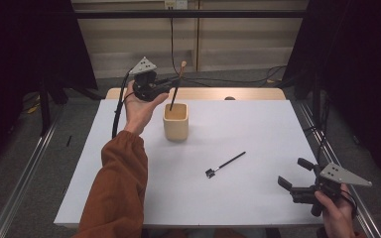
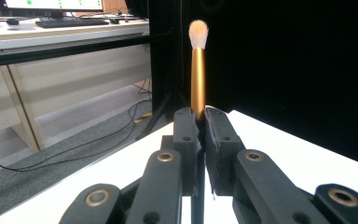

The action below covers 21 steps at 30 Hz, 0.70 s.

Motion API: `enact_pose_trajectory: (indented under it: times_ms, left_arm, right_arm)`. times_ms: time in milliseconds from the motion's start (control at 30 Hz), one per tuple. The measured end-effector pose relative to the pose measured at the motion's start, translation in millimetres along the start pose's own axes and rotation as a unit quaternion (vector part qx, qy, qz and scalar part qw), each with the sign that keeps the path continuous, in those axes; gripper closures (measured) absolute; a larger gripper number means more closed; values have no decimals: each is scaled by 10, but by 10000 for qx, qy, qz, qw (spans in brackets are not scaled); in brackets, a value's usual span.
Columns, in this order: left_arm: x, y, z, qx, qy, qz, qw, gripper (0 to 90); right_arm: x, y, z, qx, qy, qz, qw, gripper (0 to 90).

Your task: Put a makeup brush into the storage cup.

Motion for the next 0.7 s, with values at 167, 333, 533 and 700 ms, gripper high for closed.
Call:
enact_pose_trajectory:
  times_ms: [167, 333, 533, 700]
  left_arm:
    - [58, -22, -63, -34, -138, -54, 9999, 840]
    - [127, -45, -126, -34, -193, -33, 9998, 841]
    - [195, -58, -152, -18, -197, -36, 9998, 840]
    - [278, -84, -149, -44, -226, 25, 9997, 840]
  right_arm:
    - [2, 2, 0, 3, -4, 4, 10000, 0]
    - [4, 4, -1, -6, -8, 0, 10000, 0]
    - [4, 6, 8, 1, -5, -26, 10000, 0]
    - [5, 5, 7, 0, -12, 8, 10000, 0]
Point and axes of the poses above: each handheld gripper's, and its own axes: z roughly backward along the jaws, x roughly out of its underside, y roughly to its right, the point moved 5 cm from there along -z, roughly forward along the jaws, and after that the axes turned 4 degrees about -z, right-handed, at the moved point
